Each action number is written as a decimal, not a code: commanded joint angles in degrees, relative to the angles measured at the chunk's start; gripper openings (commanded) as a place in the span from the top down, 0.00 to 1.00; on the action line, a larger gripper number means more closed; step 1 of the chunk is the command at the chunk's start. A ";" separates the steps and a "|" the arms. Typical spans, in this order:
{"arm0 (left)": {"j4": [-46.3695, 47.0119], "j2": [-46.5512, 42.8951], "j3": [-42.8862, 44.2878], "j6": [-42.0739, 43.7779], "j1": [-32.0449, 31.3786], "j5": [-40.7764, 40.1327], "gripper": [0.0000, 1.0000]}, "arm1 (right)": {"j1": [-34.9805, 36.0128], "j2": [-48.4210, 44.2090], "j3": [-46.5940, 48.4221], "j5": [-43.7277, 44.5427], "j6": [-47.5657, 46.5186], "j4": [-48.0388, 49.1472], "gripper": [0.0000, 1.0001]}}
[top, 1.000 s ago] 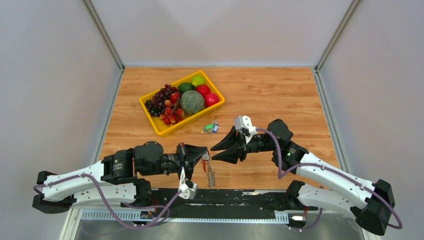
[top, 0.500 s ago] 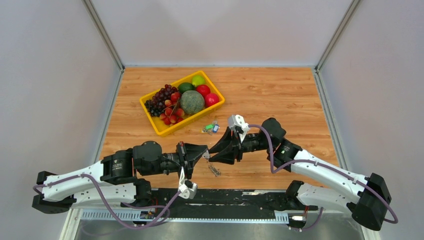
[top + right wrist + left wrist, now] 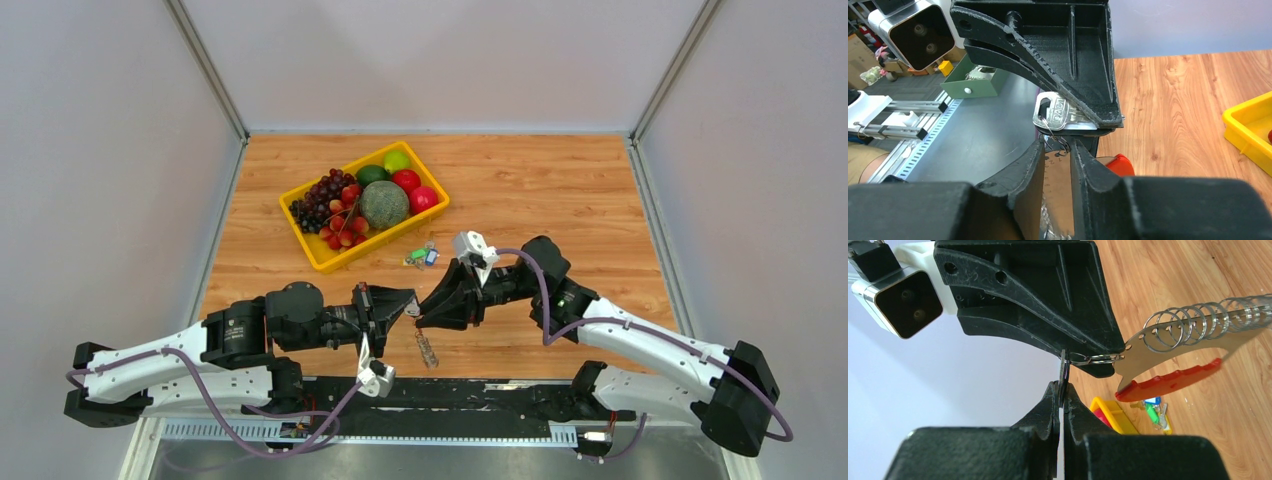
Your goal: Remove the keys from the keyring
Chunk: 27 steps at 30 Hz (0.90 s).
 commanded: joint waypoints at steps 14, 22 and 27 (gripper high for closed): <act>4.62 -2.80 -0.82 0.85 -0.22 -1.39 1.00 | 0.55 -2.26 1.84 2.85 -0.29 -2.87 1.00; 5.66 -5.35 -4.51 -0.03 -0.22 -2.13 1.00 | 0.60 -6.22 -1.50 15.06 9.07 1.39 1.00; 4.90 -3.99 -5.95 0.77 -0.22 -6.23 1.00 | 0.57 -4.82 -1.83 19.76 20.46 5.30 1.00</act>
